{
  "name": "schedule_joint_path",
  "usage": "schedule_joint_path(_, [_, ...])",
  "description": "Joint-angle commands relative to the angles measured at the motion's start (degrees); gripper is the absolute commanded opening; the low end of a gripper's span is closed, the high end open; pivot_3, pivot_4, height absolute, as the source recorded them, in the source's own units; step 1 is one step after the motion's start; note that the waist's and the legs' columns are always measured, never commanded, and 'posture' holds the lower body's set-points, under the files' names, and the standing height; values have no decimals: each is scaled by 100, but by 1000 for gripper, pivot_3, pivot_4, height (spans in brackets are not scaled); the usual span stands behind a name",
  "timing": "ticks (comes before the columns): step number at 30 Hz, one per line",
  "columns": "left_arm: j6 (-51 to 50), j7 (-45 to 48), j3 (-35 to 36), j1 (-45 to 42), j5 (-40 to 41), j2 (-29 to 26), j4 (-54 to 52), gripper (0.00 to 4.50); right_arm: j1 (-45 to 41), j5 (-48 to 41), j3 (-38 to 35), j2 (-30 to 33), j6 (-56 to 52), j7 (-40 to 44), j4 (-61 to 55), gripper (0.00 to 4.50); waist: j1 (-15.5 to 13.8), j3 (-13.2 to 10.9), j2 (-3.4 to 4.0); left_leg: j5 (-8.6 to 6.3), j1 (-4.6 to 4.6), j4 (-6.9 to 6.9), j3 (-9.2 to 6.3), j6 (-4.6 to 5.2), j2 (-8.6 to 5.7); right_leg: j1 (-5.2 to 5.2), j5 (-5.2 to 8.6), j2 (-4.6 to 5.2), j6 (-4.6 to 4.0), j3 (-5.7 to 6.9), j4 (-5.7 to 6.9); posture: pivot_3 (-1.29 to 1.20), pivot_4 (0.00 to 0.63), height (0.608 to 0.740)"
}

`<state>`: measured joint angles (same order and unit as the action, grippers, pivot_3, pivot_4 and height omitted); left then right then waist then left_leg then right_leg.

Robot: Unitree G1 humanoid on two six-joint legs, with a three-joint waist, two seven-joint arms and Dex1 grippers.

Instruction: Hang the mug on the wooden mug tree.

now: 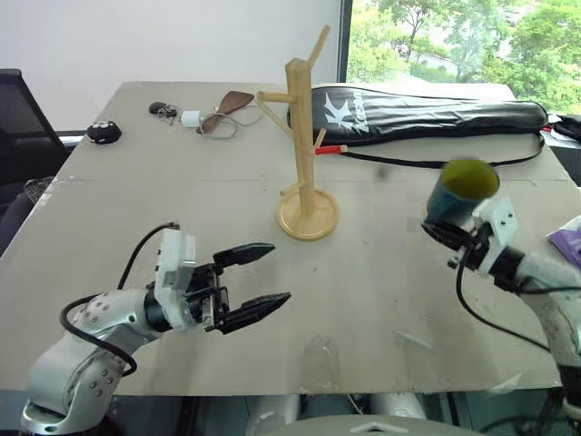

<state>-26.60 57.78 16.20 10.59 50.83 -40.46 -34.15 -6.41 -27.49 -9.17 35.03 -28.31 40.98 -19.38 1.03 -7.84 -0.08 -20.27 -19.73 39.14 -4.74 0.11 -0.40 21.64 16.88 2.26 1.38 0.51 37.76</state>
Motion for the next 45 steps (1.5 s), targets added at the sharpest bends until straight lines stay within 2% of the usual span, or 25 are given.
schedule_joint_path(1, [375, -253, 481, 384, -48, 236, -373, 4500, -1183, -676, 213, 100, -1441, -590, -1011, 9, 28, 0, 0, 0, 1, 0, -4, 0, 0, 2, 0, -2, 0, -3, 0, 0, 150, 740])
schedule_joint_path(4, [748, -532, 689, 684, -166, 650, -461, 4500, -2012, -983, 410, 105, -2481, -950, -1180, 9, -31, 4, -7, 0, -1, -8, -15, -1, -1, 4, 0, -3, 0, 2, -10, 0, 150, 740])
schedule_joint_path(7, [956, -305, 884, 912, 51, 835, -417, 4500, -2689, -1183, 660, 91, -3172, -1094, -1198, 9, -105, 2, -10, 0, -17, -7, -35, -1, -11, 4, 0, 4, -1, 8, -27, 0, 150, 740])
schedule_joint_path(10, [958, 164, 1071, 1061, 379, 717, -281, 4500, -3229, -1350, 786, -67, -3698, -1299, -1116, 9, -143, 1, -7, 0, -26, -5, -43, 0, -21, 9, 0, 7, -1, 7, -29, 0, 150, 740])
schedule_joint_path(14, [773, 346, 1351, 1329, 598, 433, -289, 4500, -3837, -1544, 947, -321, -4230, -1420, -1019, 9, -63, -2, -2, 0, -25, -10, -43, -1, -20, 14, 1, 5, -1, 6, -23, 0, 150, 740])
schedule_joint_path(23, [616, -11, 1601, 914, 974, 233, -133, 4500, -4152, -1670, 1166, -460, -4609, -1392, -1003, 9, -13, -2, -3, 0, -24, -10, -45, 0, -25, 14, 0, 7, -1, 6, -23, 0, 150, 740])
schedule_joint_path(33, [-224, 462, 1824, -111, 1388, -926, 895, 4500, -4346, -1463, 1404, -612, -4461, -1331, -650, 9, 35, -3, -1, 0, -21, -11, -45, 0, -28, 19, 0, 2, 0, 7, -16, 0, 150, 740])
schedule_joint_path(45, [-466, 817, 1797, -528, 1154, -1091, 1218, 4500, -4519, -1139, 1689, -1146, -4422, -1652, -383, 9, 150, -2, -3, 1, -20, -38, -44, -2, -29, 46, 0, 6, 0, 5, -12, 0, 150, 740])
